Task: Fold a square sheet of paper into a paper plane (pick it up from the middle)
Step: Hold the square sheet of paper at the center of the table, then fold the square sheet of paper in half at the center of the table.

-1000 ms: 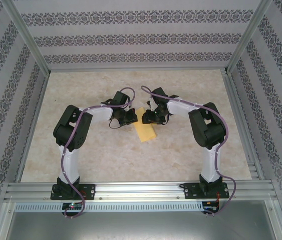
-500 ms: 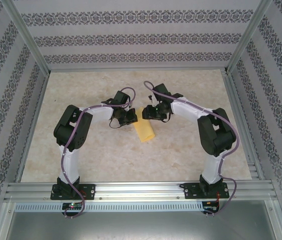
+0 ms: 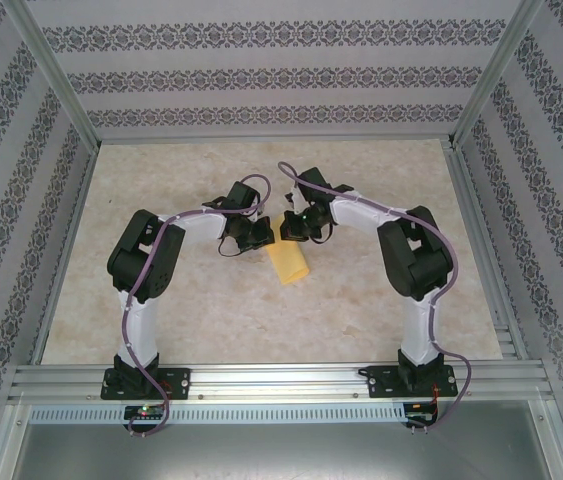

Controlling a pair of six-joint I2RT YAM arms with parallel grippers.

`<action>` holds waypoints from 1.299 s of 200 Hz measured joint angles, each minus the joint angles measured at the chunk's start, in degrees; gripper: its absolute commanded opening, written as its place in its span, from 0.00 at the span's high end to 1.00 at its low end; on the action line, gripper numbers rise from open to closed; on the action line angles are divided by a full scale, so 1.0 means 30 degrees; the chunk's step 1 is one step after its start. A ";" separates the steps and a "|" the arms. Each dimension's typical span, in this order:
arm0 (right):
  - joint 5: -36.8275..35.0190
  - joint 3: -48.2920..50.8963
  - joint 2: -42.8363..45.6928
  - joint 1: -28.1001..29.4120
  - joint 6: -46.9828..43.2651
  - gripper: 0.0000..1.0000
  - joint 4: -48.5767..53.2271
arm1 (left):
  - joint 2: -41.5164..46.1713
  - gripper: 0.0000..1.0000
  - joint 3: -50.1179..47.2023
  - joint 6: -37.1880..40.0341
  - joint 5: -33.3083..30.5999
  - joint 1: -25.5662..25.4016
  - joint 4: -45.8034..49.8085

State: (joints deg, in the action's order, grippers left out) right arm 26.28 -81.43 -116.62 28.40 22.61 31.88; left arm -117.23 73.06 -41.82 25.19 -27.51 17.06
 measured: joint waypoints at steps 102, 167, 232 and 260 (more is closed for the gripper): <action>0.0335 -0.1982 -0.2455 -0.0117 -0.0517 0.95 0.0678 | -0.0022 1.00 0.0007 -0.0007 -0.0007 0.0000 0.0036; 0.1668 -0.1457 -0.2688 -0.0794 -0.1268 0.95 0.0102 | -0.0022 1.00 -0.0044 -0.0015 -0.0007 0.0000 0.0029; 0.4007 -0.0197 -0.2667 -0.1770 -0.1880 0.94 -0.1596 | -0.0015 1.00 -0.0219 -0.0015 -0.0029 0.0000 -0.0146; 0.4350 0.0204 -0.2499 -0.2215 -0.1872 0.95 -0.1858 | 0.0007 1.00 -0.0299 -0.0015 -0.0022 0.0000 -0.0284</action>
State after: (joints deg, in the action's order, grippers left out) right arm 39.33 -80.82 -124.11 21.76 16.99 26.30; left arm -117.21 72.16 -41.87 25.12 -27.51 16.21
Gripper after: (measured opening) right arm 0.051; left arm 0.054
